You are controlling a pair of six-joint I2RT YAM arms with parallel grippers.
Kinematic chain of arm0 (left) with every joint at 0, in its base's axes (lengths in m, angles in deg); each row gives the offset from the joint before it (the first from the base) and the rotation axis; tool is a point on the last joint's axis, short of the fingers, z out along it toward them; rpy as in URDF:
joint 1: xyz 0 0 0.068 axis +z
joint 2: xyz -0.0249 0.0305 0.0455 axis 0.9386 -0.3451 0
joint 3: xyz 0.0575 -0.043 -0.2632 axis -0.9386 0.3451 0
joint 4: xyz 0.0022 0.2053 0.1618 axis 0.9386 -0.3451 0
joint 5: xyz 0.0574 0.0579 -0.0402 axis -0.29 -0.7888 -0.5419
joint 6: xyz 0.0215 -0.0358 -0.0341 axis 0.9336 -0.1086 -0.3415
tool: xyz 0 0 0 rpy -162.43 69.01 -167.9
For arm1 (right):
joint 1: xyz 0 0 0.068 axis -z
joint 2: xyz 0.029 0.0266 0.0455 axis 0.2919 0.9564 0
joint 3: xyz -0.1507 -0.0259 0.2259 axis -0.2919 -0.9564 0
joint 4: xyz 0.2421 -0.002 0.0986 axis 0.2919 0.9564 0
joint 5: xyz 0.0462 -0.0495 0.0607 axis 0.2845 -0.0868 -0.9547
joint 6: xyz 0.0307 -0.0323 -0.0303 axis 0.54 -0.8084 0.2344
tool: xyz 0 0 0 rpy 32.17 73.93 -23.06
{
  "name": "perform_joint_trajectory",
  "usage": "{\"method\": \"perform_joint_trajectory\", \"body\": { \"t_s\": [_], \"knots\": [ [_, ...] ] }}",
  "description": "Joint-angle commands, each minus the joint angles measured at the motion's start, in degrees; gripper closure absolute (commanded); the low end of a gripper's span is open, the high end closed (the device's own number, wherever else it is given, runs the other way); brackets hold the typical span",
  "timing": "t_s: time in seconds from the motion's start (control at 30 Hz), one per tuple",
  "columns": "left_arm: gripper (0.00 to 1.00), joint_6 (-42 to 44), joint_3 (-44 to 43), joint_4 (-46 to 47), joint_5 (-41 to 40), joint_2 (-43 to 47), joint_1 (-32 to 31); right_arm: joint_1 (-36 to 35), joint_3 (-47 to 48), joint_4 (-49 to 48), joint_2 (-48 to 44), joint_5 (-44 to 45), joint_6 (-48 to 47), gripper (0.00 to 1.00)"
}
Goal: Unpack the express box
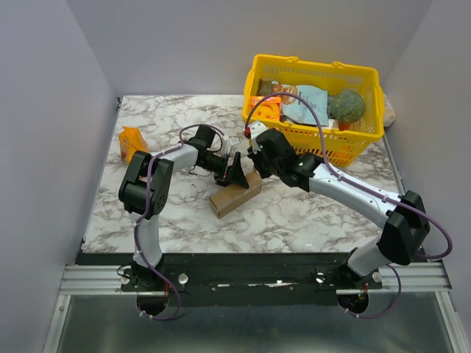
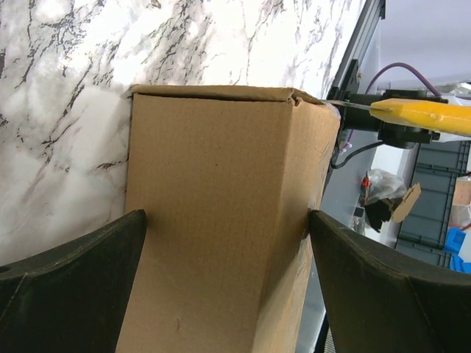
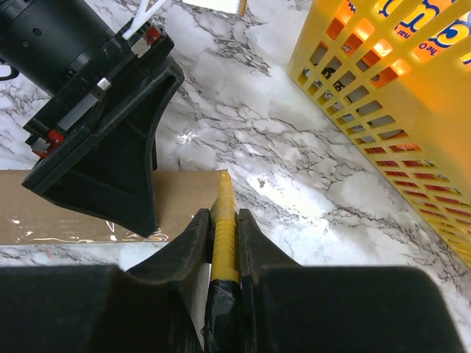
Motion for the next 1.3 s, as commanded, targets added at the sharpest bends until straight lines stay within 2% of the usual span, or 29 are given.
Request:
{"method": "perform_joint_trajectory", "body": {
  "t_s": [0.0,0.93,1.27],
  "knots": [
    [0.02,3.5,1.5,-0.4,-10.6,-4.0,-0.3,0.0,0.3,-1.4,0.6,-2.1,-0.7,1.00],
    [0.02,4.0,1.3,-1.0,-10.2,-5.0,-0.3,1.2,0.1,-2.1,0.7,0.7,-4.0,0.99],
    [0.02,4.0,0.8,-1.1,-10.2,-5.2,-0.3,1.6,-0.6,-1.5,1.3,-1.6,-3.9,1.00]
  ]
}}
